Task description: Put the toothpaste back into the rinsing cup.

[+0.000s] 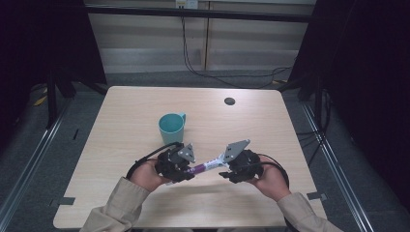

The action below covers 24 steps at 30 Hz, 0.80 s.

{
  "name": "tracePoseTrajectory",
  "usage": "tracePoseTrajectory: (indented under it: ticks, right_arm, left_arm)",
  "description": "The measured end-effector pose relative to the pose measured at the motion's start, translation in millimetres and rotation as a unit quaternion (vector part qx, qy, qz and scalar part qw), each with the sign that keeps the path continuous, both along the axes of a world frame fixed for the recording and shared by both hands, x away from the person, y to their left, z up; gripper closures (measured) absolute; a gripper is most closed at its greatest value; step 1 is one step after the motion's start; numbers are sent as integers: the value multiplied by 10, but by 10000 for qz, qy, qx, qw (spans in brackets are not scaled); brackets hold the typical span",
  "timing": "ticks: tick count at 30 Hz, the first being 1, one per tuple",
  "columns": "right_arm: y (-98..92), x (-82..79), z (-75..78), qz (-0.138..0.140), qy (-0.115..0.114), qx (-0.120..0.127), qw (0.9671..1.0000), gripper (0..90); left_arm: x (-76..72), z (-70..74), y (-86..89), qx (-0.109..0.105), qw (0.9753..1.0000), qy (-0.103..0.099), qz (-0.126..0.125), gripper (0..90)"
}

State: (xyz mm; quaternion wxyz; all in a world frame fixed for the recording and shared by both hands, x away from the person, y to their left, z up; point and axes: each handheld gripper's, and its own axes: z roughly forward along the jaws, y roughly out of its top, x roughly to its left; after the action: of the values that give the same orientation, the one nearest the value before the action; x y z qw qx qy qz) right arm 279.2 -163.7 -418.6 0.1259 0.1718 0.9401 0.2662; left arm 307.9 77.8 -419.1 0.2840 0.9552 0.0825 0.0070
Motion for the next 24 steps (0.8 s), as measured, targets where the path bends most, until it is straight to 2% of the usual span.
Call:
tracePoseTrajectory:
  ticks: [1,5,9,14,17,24]
  right_arm:
    - [-28,8,-24,-11,24,64,10000,481]
    - [-172,32,-190,-396,238,345,9983,352]
    - [-278,15,-391,-703,337,440,9960,251]
    - [-328,-5,-521,-925,422,411,9940,194]
    - [-365,-8,-609,-1043,499,496,9921,180]
    - [-406,-35,-747,-1196,467,574,9901,153]
  left_arm:
    - [12,15,34,-96,9999,1,65,756]
    - [51,65,122,-324,9992,-16,236,756]
    - [86,100,200,-573,9974,-58,434,755]
    - [124,130,268,-800,9947,-77,636,755]
    - [143,145,299,-864,9937,-110,709,755]
    - [182,185,377,-1108,9895,-182,908,755]
